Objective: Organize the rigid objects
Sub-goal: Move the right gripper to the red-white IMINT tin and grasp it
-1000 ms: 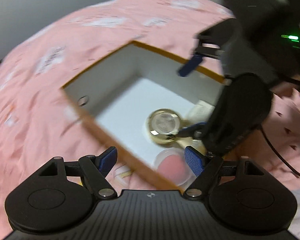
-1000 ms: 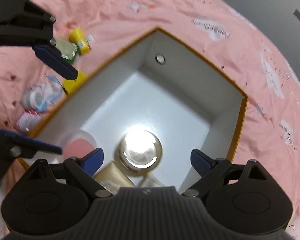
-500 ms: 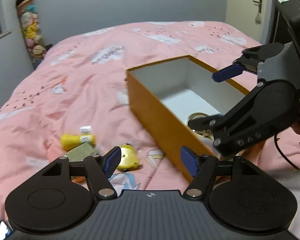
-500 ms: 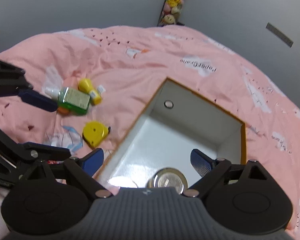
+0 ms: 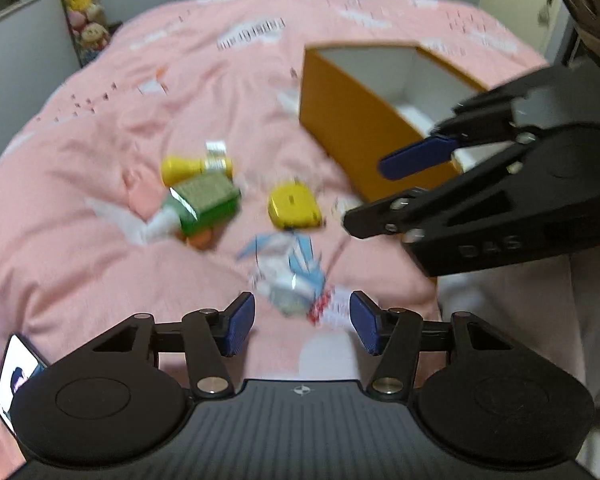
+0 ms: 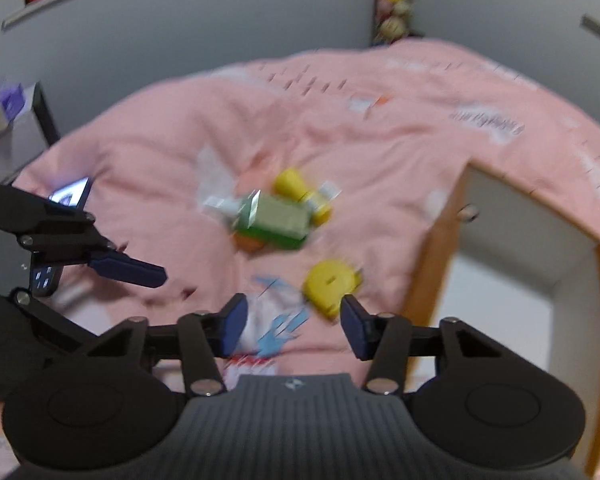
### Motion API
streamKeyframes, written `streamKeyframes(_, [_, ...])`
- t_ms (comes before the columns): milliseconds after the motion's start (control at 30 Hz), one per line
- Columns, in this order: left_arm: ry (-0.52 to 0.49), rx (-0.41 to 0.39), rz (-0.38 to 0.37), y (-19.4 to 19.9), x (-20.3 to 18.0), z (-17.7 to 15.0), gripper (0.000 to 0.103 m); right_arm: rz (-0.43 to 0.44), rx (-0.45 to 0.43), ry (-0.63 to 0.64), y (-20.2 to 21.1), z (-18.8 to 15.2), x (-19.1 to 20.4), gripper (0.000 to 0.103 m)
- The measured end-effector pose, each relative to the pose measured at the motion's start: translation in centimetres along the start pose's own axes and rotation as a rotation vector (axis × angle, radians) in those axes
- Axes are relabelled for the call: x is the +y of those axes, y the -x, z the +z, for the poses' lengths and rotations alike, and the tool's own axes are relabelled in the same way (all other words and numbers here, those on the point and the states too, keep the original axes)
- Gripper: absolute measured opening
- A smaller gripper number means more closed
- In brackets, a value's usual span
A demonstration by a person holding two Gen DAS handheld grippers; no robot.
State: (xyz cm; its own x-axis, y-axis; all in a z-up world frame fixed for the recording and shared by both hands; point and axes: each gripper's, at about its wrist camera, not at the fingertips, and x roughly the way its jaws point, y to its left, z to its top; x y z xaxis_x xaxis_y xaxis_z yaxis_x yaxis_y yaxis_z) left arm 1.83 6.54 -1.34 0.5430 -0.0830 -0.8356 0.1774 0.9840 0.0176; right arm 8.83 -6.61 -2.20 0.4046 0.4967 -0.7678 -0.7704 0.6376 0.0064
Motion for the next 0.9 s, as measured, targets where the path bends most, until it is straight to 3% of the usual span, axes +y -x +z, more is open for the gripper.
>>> streamKeyframes(567, [-0.077, 0.065, 0.045, -0.8, 0.8, -1.6, 0.065, 0.069, 0.322, 0.002, -8.1, -1.5, 2.2, 0.045])
streamKeyframes(900, [-0.077, 0.085, 0.017, -1.5, 1.4, -1.6, 0.065, 0.085, 0.391, -0.067, -10.8, -2.2, 1.6, 0.048])
